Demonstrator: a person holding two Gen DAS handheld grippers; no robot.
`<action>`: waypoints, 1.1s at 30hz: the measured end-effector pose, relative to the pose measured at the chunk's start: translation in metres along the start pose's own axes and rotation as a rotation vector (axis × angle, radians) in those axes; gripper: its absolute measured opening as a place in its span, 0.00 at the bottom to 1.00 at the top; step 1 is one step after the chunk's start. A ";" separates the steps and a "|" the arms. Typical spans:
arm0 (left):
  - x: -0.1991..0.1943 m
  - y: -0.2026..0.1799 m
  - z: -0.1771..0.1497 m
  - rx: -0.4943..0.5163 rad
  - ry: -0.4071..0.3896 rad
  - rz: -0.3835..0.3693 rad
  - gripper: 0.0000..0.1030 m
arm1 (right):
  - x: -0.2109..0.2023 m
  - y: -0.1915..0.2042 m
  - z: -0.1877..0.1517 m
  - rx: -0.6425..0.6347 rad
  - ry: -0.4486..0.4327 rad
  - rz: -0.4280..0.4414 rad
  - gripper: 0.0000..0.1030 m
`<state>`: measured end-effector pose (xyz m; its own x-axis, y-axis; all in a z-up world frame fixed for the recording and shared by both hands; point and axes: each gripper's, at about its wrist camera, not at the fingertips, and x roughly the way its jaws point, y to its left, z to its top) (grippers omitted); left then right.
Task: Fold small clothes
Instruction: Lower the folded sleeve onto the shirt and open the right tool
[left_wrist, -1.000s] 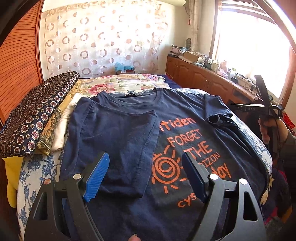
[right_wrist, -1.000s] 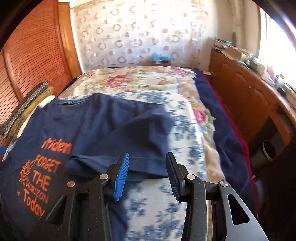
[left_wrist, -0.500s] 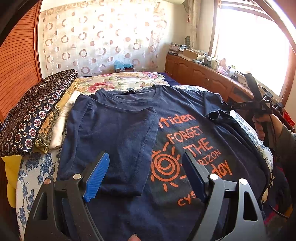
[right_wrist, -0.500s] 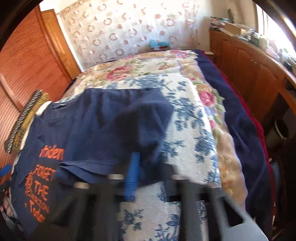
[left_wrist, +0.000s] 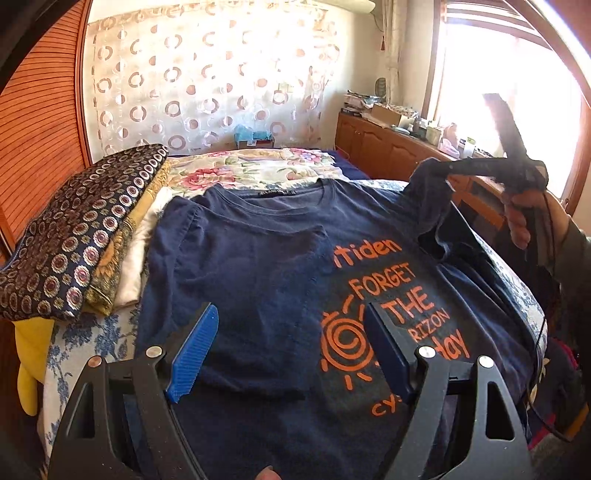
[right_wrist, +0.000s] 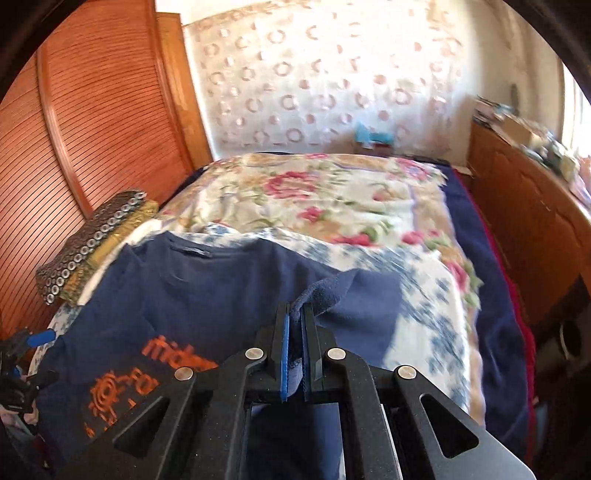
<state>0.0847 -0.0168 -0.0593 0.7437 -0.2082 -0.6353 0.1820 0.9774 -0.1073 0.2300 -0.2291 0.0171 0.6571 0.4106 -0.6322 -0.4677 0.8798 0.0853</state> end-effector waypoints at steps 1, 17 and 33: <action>0.000 0.002 0.002 0.000 -0.003 0.003 0.79 | 0.006 0.006 0.005 -0.009 0.006 0.008 0.05; 0.035 0.029 0.042 0.003 0.031 0.058 0.79 | 0.040 -0.004 -0.001 -0.084 0.053 -0.039 0.47; 0.093 0.069 0.106 0.031 0.143 0.076 0.52 | 0.096 -0.027 -0.019 -0.076 0.141 -0.140 0.60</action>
<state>0.2345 0.0275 -0.0446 0.6577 -0.1240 -0.7430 0.1500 0.9882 -0.0322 0.2946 -0.2178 -0.0604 0.6321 0.2429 -0.7358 -0.4243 0.9031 -0.0664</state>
